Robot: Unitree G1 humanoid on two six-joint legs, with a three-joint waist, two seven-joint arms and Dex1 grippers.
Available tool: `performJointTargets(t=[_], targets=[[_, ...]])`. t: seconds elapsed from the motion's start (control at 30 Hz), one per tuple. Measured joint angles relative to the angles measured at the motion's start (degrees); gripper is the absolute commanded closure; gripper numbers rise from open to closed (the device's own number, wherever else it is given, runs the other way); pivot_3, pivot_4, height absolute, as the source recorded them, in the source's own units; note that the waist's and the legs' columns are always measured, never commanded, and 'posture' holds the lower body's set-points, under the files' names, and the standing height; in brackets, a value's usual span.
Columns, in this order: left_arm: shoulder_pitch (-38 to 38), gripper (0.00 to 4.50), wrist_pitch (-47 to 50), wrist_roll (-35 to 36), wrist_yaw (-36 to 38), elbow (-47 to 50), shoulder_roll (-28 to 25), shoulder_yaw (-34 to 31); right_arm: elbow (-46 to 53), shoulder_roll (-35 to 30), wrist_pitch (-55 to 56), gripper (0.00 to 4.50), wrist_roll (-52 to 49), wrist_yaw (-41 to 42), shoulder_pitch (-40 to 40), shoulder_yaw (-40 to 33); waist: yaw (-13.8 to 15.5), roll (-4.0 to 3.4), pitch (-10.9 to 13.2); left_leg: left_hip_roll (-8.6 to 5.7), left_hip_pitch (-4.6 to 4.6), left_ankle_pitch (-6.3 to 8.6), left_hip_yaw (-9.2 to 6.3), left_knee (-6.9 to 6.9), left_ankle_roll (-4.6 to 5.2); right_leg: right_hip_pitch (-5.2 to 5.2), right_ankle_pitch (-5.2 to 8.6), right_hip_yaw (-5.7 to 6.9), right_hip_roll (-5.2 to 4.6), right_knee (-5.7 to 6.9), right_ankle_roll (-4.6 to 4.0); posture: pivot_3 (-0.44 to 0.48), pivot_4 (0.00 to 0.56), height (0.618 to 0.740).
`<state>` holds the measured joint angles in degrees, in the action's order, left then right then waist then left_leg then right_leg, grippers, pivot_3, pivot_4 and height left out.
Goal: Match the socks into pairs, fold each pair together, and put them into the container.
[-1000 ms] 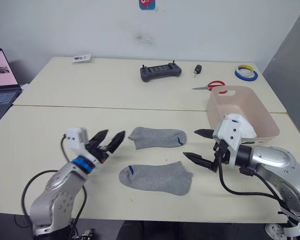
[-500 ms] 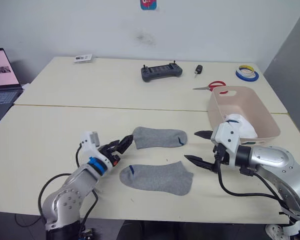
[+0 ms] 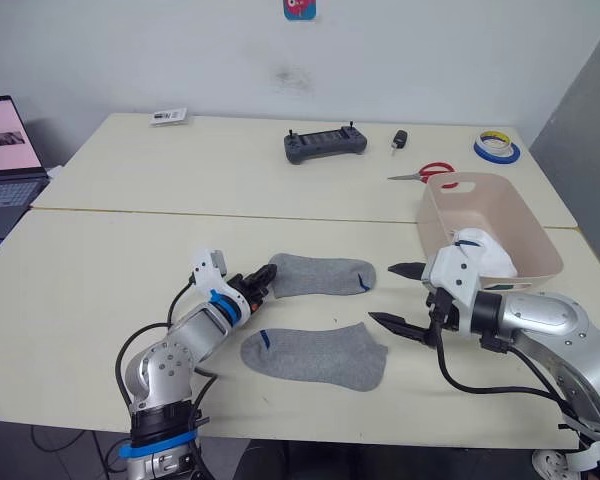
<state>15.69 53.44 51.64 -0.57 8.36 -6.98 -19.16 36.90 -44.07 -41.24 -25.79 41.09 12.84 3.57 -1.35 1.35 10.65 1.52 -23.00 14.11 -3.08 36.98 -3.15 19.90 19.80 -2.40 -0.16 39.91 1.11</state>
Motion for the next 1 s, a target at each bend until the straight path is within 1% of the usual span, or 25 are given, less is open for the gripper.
performJointTargets(t=[0.07, 0.1, 0.33, 0.47, 0.57, 0.63, 0.8, 0.87, 0.93, 1.0], targets=[[0.0, 4.21, 0.0, 0.0, 0.1, -0.4, 0.0, 0.2, 0.0, 0.0, 0.4, 0.00, 0.0, 0.0, -0.1, 0.0, 0.0, 0.00, 0.0, 0.00, 0.00, -0.02, 0.00, 0.00, -0.03, 0.00, 0.00, 0.00, 0.00, 0.00, 0.00, 0.000, 0.150, 0.737], [0.0, 4.45, -0.1, -0.1, 0.1, -0.6, 0.0, 0.2, 0.0, 0.0, 0.6, 0.00, 0.0, 0.0, -0.3, 0.0, 0.0, 0.00, 0.0, 0.00, 0.00, -0.02, 0.00, 0.00, -0.03, 0.00, 0.00, -0.01, 0.00, 0.00, 0.00, 0.000, 0.150, 0.737], [0.4, 4.45, -2.0, -1.3, 1.5, -1.9, -1.9, -0.3, -0.1, 0.2, 1.1, 0.00, 0.0, 0.1, -0.5, 0.0, 0.0, 0.00, 0.0, 0.04, 0.00, -0.05, 0.00, -0.01, -0.09, 0.02, 0.00, 0.00, 0.00, 0.00, 0.00, 0.000, 0.150, 0.737], [1.7, 4.45, -3.8, -0.8, 2.3, -1.8, -4.9, -3.9, -0.7, 0.3, 1.7, 0.00, -0.1, 0.2, -0.4, 0.0, 0.0, 0.00, 0.0, 0.05, 0.00, -0.05, 0.01, -0.02, -0.10, 0.04, 0.00, -0.01, 0.00, 0.00, 0.00, 0.000, 0.150, 0.737], [3.3, 4.45, -3.5, 1.3, 1.1, -0.8, -8.4, -7.9, -0.8, 0.3, 1.8, 0.00, -0.1, 0.4, -0.4, 0.0, -0.1, 0.03, 0.0, 0.07, -0.02, -0.05, -0.02, -0.02, -0.10, 0.06, 0.00, 0.01, 0.00, 0.00, 0.00, 0.000, 0.150, 0.737], [5.3, 4.45, -2.3, 3.3, -0.4, 1.4, -11.6, -10.2, -0.8, 0.3, 1.9, 0.00, -0.2, 0.6, -0.4, 0.0, -0.1, 0.06, 0.0, 0.08, -0.03, -0.05, -0.03, -0.01, -0.10, 0.06, 0.00, 0.01, -0.01, 0.00, 0.00, 0.000, 0.150, 0.737], [12.2, 4.45, 1.6, 7.4, -4.0, 6.3, -20.6, -12.5, -1.0, 0.5, 2.0, 0.00, -0.2, 0.9, -0.3, 0.0, 0.0, 0.07, 0.0, 0.03, -0.02, -0.06, -0.01, -0.01, -0.11, 0.03, 0.00, 0.01, -0.04, -0.02, 0.01, 0.000, 0.150, 0.737], [13.4, 4.45, 2.9, 7.7, -4.8, 8.2, -22.9, -11.6, -1.1, 0.8, 2.0, 0.00, -0.2, 1.0, -0.2, 0.0, -0.1, 0.06, 0.0, 0.04, -0.01, -0.06, 0.00, -0.02, -0.11, 0.03, 0.00, -0.01, -0.04, -0.02, 0.01, 0.000, 0.150, 0.737], [13.6, 4.45, 4.6, 7.5, -4.8, 10.7, -24.3, -8.5, -1.1, 0.9, 2.0, 0.00, -0.2, 1.0, 0.0, 0.0, 0.0, 0.06, 0.0, 0.04, -0.01, -0.06, 0.00, -0.03, -0.12, 0.03, 0.00, -0.01, -0.04, -0.02, 0.01, 0.000, 0.150, 0.737], [13.6, 4.45, 5.7, 6.9, -4.0, 12.6, -24.4, -4.2, -1.1, 1.0, 1.9, 0.00, -0.3, 0.9, 0.3, 0.0, 0.0, 0.07, 0.0, 0.04, -0.02, -0.07, 0.00, -0.02, -0.14, 0.03, 0.00, 0.00, -0.04, -0.02, 0.01, 0.000, 0.150, 0.737]])
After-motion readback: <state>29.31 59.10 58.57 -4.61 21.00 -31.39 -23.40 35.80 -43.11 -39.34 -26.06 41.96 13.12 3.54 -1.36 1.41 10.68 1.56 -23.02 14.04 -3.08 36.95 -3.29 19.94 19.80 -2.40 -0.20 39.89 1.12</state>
